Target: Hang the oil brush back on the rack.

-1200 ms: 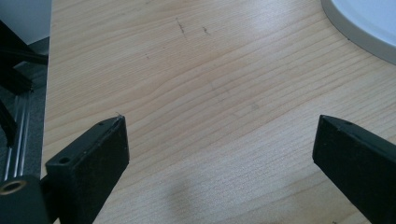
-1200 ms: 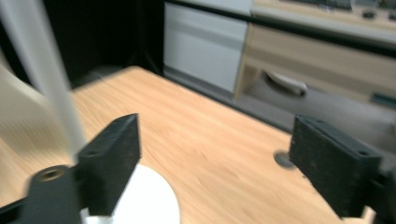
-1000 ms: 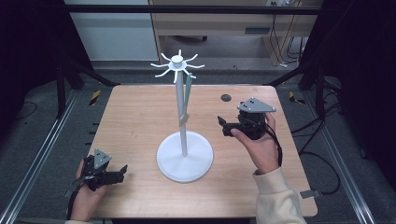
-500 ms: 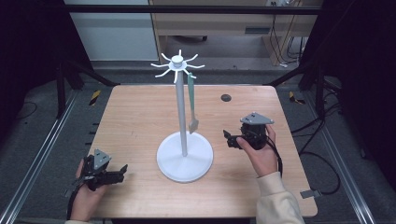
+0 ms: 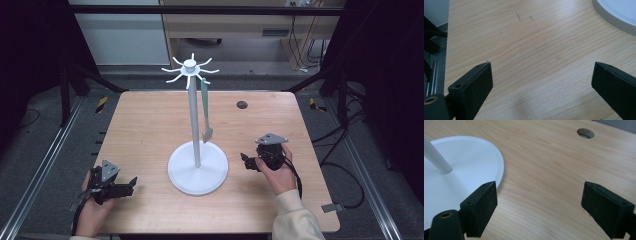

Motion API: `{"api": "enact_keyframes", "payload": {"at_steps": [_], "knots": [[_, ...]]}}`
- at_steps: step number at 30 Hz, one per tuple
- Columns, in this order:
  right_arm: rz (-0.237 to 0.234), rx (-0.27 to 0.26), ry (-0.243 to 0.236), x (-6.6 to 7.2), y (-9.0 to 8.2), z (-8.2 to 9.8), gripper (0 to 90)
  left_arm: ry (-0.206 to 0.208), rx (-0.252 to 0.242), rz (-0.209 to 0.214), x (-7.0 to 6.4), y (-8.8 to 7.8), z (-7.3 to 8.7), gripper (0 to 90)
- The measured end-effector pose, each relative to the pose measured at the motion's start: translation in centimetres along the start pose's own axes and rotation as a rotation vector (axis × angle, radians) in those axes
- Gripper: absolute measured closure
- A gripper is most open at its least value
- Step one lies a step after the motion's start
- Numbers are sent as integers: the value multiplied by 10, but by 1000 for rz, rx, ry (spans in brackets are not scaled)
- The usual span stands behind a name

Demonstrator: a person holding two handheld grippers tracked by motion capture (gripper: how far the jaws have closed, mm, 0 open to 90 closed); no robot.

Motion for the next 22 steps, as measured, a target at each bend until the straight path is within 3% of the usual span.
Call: {"api": "enact_keyframes", "payload": {"at_steps": [7,12,22], "knots": [[-16,23,22,-2,14,9,139,10,12,4,-2,2,1,31],[19,78,-15,-5,25,14,127,0,23,-2,0,2,2,29],[11,91,-46,-1,28,15,123,-18,30,6,0,3,2,23]]}}
Point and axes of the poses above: each handheld gripper's, and its own axes: y roughly forward along the jaws, z roughly out of its underside, x roughly to its left, the point moved 5 cm from there along y, roughly forward along the jaws, and after that the axes turned 11 degrees about x, right-handed, at the moved point
